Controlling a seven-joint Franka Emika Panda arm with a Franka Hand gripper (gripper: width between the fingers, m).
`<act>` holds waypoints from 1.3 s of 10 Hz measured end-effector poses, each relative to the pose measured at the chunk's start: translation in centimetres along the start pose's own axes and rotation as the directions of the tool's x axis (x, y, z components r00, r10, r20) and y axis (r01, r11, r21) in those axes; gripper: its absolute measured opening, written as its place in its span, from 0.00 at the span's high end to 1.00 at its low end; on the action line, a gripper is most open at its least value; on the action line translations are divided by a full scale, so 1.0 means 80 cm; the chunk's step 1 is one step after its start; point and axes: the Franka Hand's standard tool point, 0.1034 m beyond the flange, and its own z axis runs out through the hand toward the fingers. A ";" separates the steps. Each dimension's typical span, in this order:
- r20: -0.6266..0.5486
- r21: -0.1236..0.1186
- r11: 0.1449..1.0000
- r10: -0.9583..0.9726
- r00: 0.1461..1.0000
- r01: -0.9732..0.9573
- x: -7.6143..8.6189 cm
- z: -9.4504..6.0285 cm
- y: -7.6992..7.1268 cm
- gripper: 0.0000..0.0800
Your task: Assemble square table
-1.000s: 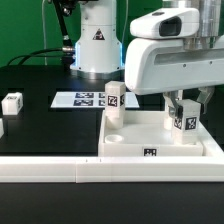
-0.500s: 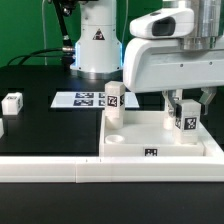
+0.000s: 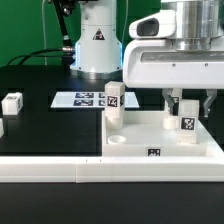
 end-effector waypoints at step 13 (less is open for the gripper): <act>0.021 -0.018 0.974 0.227 0.974 -0.227 -0.004 -0.001 -0.002 0.21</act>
Offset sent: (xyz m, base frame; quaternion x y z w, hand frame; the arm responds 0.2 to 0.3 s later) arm 0.0050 0.0054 0.0029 -0.0117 -0.0243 0.2302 0.9728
